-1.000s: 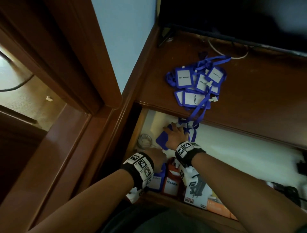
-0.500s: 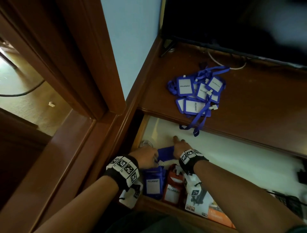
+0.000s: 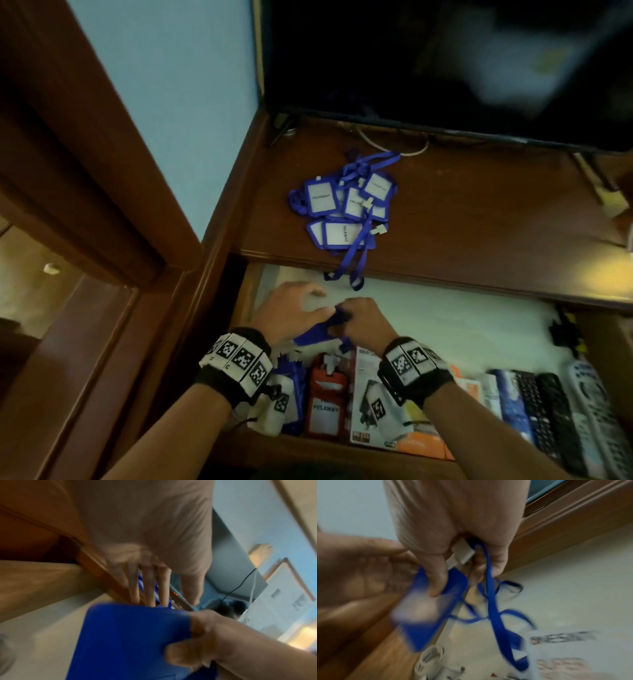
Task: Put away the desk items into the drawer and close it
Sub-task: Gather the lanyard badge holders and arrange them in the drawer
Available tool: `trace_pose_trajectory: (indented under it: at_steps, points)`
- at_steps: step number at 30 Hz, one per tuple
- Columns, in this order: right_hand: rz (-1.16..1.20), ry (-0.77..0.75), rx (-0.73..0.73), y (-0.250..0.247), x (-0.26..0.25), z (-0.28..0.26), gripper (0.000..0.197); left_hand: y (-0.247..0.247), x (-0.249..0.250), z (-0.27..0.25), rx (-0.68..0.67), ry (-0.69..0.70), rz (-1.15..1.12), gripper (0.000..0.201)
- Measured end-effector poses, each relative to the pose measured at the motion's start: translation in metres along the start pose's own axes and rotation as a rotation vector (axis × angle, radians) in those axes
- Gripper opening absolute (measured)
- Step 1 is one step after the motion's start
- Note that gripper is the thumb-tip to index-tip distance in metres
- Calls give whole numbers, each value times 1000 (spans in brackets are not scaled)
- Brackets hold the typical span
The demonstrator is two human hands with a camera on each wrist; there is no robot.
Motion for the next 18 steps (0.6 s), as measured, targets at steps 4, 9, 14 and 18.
trace_pose_trajectory:
  at_steps: [4, 9, 14, 18]
  points:
    - [167, -81, 195, -33, 14, -33, 14, 30, 26, 0, -176, -2, -57, 46]
    - [319, -199, 396, -75, 21, -65, 16, 57, 62, 7, -328, 20, -219, 51]
    - [354, -205, 492, -106, 33, -95, 26, 72, 107, 11, -462, 78, -298, 57]
    - [486, -53, 545, -134, 50, -122, 39, 66, 127, 15, -428, 136, -333, 42]
Point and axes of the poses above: each hand's wrist, its own z-axis towards the middle knuckle, its own y-axis out of the palm, x = y × z, the point moved 9 cm from there along z, towards the middle knuckle, and after that the axes turned 6 degrees about -y, right-handed, at the moved point
